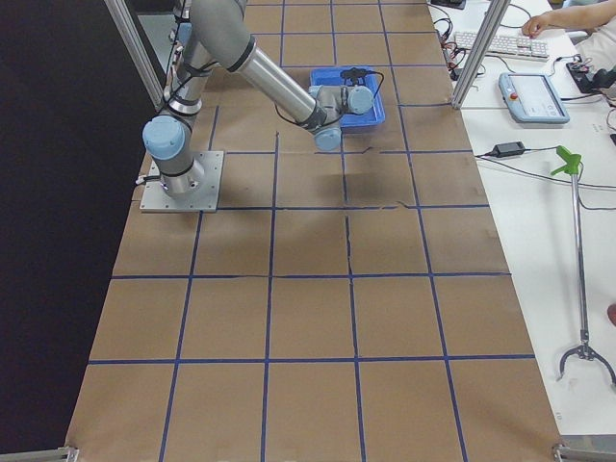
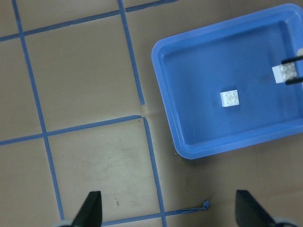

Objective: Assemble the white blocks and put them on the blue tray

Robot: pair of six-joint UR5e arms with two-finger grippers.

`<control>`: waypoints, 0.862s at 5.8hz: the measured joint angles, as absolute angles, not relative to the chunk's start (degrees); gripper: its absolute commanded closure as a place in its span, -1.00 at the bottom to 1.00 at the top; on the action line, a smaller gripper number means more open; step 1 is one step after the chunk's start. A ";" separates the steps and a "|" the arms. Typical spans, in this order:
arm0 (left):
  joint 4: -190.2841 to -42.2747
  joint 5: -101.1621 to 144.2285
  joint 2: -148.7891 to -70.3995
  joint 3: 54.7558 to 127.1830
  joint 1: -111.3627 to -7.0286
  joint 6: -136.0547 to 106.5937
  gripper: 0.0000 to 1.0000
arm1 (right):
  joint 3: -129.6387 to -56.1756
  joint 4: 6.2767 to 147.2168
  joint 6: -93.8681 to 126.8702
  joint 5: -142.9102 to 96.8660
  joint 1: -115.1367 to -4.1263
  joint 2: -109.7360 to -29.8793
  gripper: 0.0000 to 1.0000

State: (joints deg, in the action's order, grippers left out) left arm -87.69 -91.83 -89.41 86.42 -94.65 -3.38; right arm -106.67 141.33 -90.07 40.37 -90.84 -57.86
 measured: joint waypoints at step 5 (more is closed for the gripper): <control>-89.44 -91.08 -89.13 85.83 -94.58 -6.78 -0.98 | -108.63 147.71 -83.94 44.77 -95.29 -55.83 0.46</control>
State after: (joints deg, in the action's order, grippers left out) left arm -89.44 -91.08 -89.13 85.83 -94.58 -6.78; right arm -108.63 147.71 -83.94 44.77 -95.29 -55.83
